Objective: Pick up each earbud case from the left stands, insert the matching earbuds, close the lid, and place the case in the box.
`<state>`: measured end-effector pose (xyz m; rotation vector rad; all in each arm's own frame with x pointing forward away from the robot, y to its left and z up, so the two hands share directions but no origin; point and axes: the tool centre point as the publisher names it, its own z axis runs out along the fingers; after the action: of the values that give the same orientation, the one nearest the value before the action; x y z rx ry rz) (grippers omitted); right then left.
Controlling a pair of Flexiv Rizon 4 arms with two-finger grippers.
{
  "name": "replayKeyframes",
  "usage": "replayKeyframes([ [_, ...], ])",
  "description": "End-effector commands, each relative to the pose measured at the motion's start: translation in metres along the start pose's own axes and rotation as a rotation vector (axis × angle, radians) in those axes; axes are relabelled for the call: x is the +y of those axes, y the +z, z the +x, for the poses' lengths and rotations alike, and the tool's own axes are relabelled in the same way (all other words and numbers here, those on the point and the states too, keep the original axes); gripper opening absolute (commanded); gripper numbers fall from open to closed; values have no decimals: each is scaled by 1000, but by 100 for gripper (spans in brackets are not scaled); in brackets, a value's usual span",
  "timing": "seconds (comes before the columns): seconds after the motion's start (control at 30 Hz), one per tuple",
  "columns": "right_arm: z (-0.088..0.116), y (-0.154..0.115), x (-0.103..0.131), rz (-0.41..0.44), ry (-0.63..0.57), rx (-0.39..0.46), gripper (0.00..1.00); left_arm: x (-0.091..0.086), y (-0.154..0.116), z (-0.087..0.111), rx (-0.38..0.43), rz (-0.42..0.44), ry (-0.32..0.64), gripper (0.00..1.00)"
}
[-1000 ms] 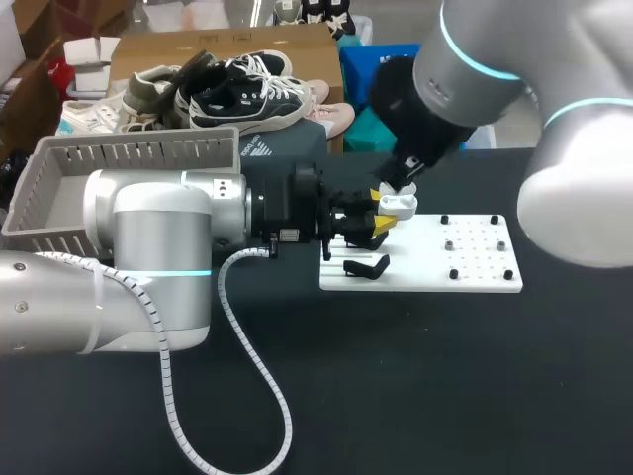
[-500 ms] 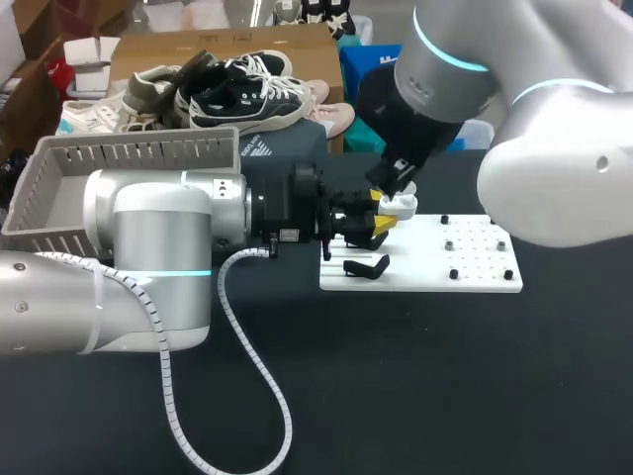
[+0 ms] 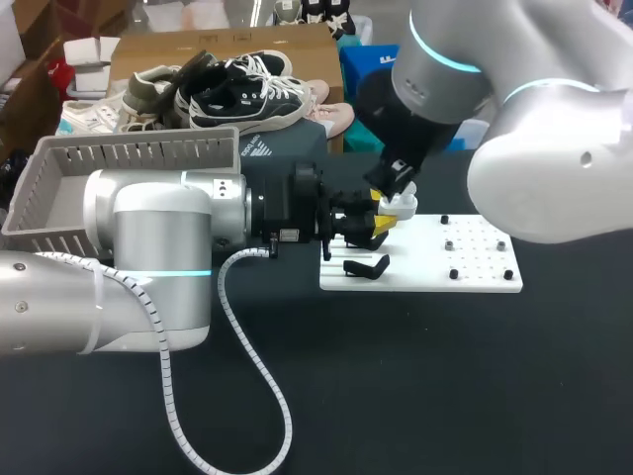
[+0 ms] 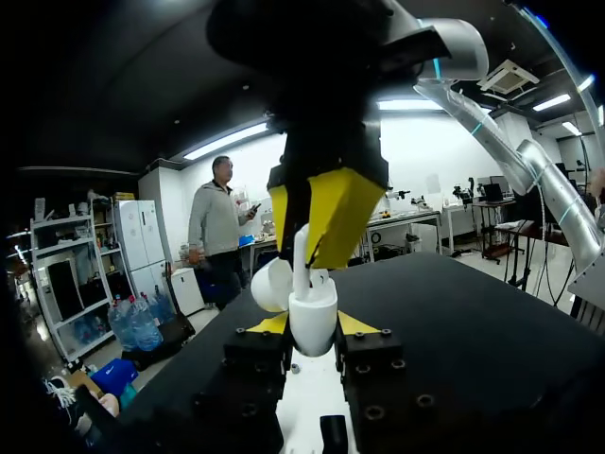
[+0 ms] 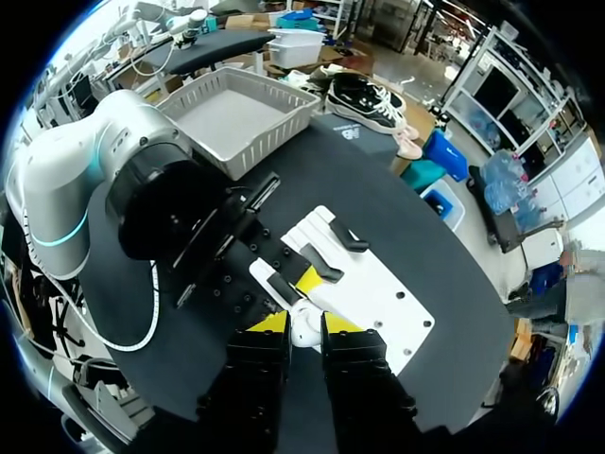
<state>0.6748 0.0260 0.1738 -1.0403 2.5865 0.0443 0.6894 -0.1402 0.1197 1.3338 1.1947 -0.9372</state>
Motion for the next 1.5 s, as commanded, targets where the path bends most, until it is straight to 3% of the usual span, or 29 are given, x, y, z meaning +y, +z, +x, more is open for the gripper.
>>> replayKeyframes([
  [0.03, 2, 1, 0, 5, 5, 0, 0, 0, 0, 1, -3, -2, 2, 0],
  [0.9, 1, 13, 0, -11, 12, 15, 0, 0, 0, 1, -3, -2, 2, 0],
  [1.03, 1, 13, 1, -10, 9, 16, 17, 0, 0, 1, -3, -2, 2, 0],
  [1.33, 2, 12, 1, -10, 8, 12, 30, 0, 0, 1, -3, -2, 2, 0],
  [1.5, 2, 12, 2, -8, 6, 13, 31, 0, 0, 1, -3, -2, 2, 0],
])
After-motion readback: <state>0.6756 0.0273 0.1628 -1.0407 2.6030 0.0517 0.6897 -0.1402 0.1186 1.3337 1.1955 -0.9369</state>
